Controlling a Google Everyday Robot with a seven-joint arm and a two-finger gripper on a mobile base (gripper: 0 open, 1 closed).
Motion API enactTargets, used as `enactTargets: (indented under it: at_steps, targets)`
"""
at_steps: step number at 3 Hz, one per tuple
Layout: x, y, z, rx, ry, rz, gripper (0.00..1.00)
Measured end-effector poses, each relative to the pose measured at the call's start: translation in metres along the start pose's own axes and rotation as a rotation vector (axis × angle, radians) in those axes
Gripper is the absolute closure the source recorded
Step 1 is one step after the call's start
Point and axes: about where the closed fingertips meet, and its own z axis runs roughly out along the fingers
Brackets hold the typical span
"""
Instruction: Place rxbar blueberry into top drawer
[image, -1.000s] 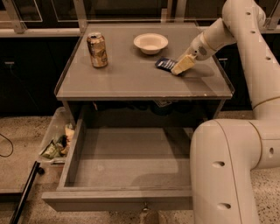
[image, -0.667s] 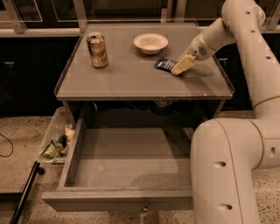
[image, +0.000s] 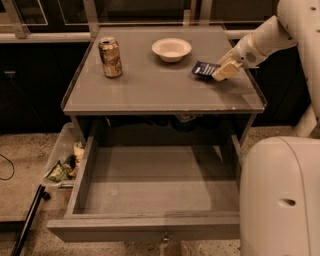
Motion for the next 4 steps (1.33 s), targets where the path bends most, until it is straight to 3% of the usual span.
enactTargets:
  at_steps: [2, 4]
  targets:
    - [0.019, 0.037, -0.045, 0.044, -0.013, -0.084, 1.00]
    - [0.045, 0.122, -0.072, 0.032, -0.004, -0.164, 1.00]
